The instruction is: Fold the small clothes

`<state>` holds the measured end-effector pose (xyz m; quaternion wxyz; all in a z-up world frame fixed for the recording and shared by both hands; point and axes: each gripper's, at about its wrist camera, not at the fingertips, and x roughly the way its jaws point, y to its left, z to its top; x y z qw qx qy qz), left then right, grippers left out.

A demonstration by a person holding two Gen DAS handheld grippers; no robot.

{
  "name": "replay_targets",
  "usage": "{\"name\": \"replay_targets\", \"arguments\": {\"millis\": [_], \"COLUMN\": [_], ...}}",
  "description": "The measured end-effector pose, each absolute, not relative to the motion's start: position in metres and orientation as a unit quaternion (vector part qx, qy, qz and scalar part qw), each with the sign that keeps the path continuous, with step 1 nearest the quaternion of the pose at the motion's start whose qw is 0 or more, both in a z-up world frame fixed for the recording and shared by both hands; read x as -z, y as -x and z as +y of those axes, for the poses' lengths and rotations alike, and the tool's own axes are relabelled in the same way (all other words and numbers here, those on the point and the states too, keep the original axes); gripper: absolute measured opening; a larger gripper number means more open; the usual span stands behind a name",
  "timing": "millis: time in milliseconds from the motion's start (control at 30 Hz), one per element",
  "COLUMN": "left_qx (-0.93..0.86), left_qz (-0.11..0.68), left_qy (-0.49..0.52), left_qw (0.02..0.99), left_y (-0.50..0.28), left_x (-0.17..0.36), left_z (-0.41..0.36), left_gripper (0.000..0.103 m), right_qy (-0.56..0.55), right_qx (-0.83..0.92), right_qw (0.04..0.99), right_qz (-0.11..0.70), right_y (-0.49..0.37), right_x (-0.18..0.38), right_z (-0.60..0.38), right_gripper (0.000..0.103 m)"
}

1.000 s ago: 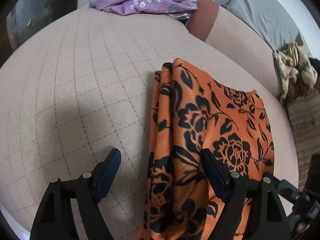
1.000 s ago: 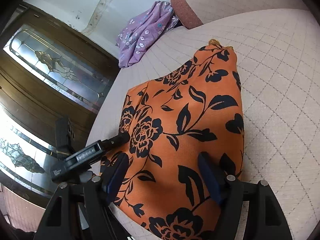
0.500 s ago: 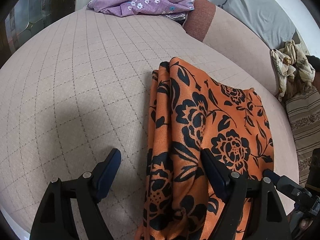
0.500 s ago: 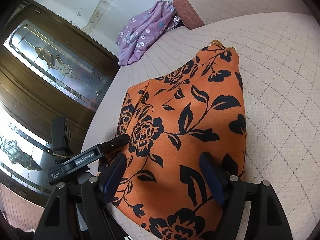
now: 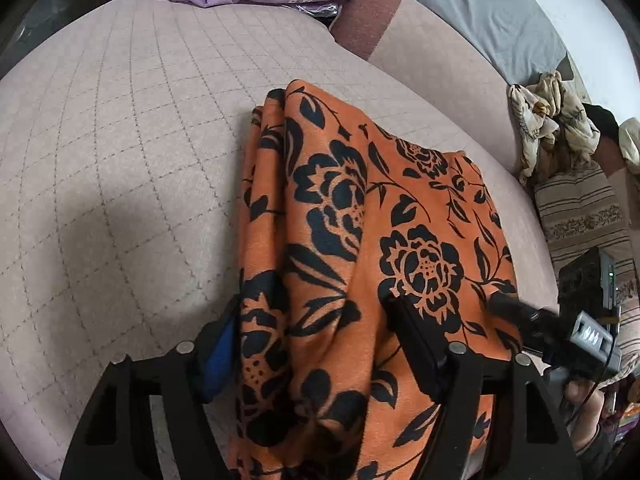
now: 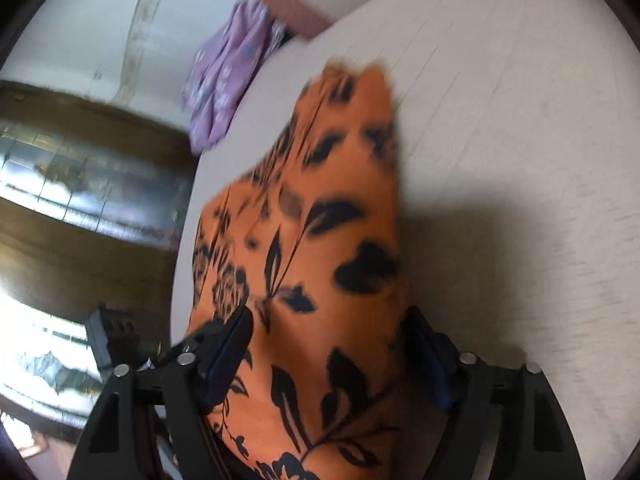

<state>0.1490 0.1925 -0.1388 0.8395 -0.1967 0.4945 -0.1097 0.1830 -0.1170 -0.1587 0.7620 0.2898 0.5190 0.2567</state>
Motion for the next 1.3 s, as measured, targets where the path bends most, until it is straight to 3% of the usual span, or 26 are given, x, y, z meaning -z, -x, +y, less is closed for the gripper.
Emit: {"name": "replay_targets", "arguments": {"millis": [67,100,200,433,700,833,900,933,967,1067,1233,1267,1300], "left_qx": [0.115,0.120,0.129,0.139,0.182,0.164,0.131,0.111,0.094,0.078,0.094,0.104,0.110], "left_qz": [0.495,0.494,0.484,0.425,0.375,0.395,0.436,0.458,0.481,0.487,0.459,0.453,0.451], "left_qy": [0.199,0.205,0.213,0.196,0.141,0.123,0.096,0.082,0.070,0.084,0.082,0.077,0.071], "left_qw": [0.838,0.837,0.839,0.873,0.898,0.895,0.885,0.878,0.869,0.866,0.879,0.882,0.883], "left_y": [-0.150,-0.149,-0.144,-0.131,-0.154,-0.177,-0.190,-0.194,-0.195,-0.186,-0.177,-0.174,-0.173], "left_x": [0.139,0.139,0.130,0.071,0.008,0.028,0.058,0.072,0.088,0.104,0.085,0.081,0.081], "left_z": [0.192,0.192,0.190,0.162,0.089,0.062,0.052,0.051,0.053,0.070,0.071,0.066,0.062], "left_gripper": [0.058,0.050,0.033,0.032,0.033,0.046,0.064,0.065,0.065,0.065,0.065,0.065,0.066], "right_qy": [-0.247,-0.243,-0.223,-0.179,-0.194,-0.231,-0.253,-0.256,-0.257,-0.280,-0.278,-0.279,-0.278], "right_qx": [-0.256,-0.255,-0.263,-0.289,-0.280,-0.263,-0.235,-0.208,-0.165,-0.078,-0.095,-0.115,-0.136], "right_qw": [0.777,0.778,0.785,0.825,0.859,0.856,0.842,0.840,0.838,0.832,0.871,0.875,0.874], "right_qz": [0.519,0.520,0.514,0.451,0.382,0.381,0.414,0.432,0.453,0.473,0.393,0.379,0.374], "right_y": [-0.183,-0.184,-0.184,-0.169,-0.167,-0.177,-0.189,-0.192,-0.193,-0.184,-0.169,-0.167,-0.174], "right_x": [0.155,0.153,0.141,0.070,0.011,0.029,0.060,0.078,0.099,0.132,0.093,0.081,0.072], "right_z": [-0.102,-0.100,-0.097,-0.098,-0.177,-0.222,-0.242,-0.251,-0.263,-0.292,-0.289,-0.283,-0.270], "right_gripper": [0.061,0.042,0.035,0.033,0.033,0.038,0.041,0.054,0.058,0.059,0.061,0.064,0.074]}}
